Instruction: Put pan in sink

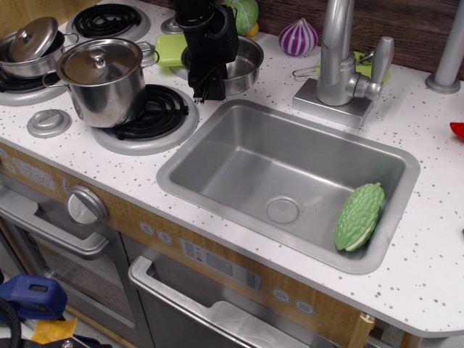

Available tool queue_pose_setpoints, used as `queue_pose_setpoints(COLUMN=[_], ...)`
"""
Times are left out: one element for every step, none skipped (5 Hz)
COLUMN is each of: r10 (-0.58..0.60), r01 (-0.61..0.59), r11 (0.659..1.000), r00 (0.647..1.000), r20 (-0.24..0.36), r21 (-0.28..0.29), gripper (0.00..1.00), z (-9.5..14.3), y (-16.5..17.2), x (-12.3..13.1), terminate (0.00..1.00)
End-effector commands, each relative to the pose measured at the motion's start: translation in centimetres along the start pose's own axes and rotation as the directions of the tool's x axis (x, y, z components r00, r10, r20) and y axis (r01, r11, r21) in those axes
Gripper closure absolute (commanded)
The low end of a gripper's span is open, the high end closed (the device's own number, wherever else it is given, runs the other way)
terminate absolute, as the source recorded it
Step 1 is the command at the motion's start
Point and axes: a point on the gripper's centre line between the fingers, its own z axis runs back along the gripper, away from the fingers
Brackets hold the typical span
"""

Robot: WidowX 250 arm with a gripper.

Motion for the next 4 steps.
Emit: queue_pose_setpoints(r10=[0.022, 0.047, 0.097, 0.179], r01=[-0.022, -0.047, -0.096, -0.179], r11=[0.999, 0.997, 0.994, 0.982], r00=[1.000, 0.999, 0.995, 0.984], r20=[-0.002, -0.011, -0.005, -0.002], r21=[0.048, 0.054, 0.048, 0.059], gripper=[1.00, 1.00, 1.00, 1.00], z=[2.3, 2.5, 2.9, 2.6], y=[-0.1, -1.2, -2.5, -5.3], x=[1.1, 1.6, 2.9, 4.9], terminate=[0.00, 0.00, 0.00, 0.00])
